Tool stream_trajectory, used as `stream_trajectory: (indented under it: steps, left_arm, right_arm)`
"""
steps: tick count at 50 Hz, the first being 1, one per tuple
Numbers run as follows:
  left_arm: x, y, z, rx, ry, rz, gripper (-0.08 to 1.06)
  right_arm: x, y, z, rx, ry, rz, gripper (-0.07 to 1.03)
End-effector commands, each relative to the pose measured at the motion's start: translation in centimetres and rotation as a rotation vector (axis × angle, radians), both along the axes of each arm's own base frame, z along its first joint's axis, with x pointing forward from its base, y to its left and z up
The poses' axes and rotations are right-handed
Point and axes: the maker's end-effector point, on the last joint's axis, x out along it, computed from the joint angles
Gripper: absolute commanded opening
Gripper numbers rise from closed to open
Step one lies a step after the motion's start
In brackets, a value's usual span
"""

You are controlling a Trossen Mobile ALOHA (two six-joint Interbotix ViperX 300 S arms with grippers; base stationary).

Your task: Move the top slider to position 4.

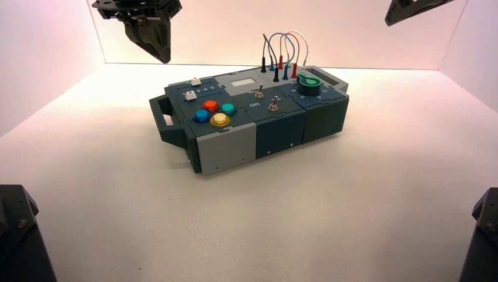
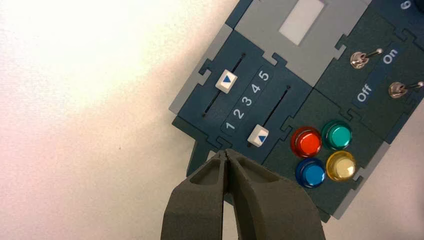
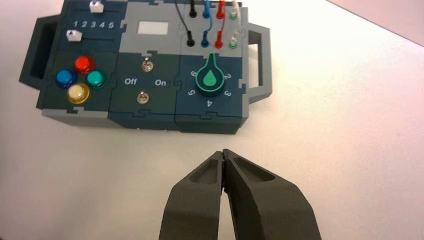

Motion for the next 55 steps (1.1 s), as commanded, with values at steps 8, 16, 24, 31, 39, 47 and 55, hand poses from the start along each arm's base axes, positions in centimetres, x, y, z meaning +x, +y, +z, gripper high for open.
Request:
stream_trajectory:
  steps: [8,16,24,31,39,47,55]
  left_arm:
    - [0.9,-0.5,0.4,-0.005,-0.021,-0.013,-0.03]
    - [1.2,-0.6,0.1,-0.004,-0.024,-0.011,-0.03]
    - [1.6,-0.8,-0.3,-0.002,-0.018,-0.013,-0.03]
    - [2.3,-1.3,-0.9,0.001,-0.01,-0.019,-0.03]
    - [3.0,-1.8,-1.5,0.004,-0.001,-0.027,-0.03]
    - [3.6,-2.2,-2.0,0.007,0.006,-0.03,-0.03]
    - [4.1,-2.3,-2.4,0.008,0.011,-0.03,-0.03]
  right_arm:
    - [1.7,1.0,0.7,-0.01,0.006,0.038,-0.03]
    - [2.5,1.4,0.7,-0.014,-0.001,0.048,-0.03]
    - [3.0,1.5,0.8,-0.012,-0.015,0.048,-0.03]
    - [3.2,1.6,0.4,-0.011,-0.018,0.046,-0.03]
    - [3.5,1.7,0.1,-0.013,-0.02,0.044,-0.03]
    - [3.8,1.7,-0.1,-0.013,-0.02,0.043,-0.03]
    - [3.8,1.8,-0.1,-0.012,-0.025,0.042,-0.03]
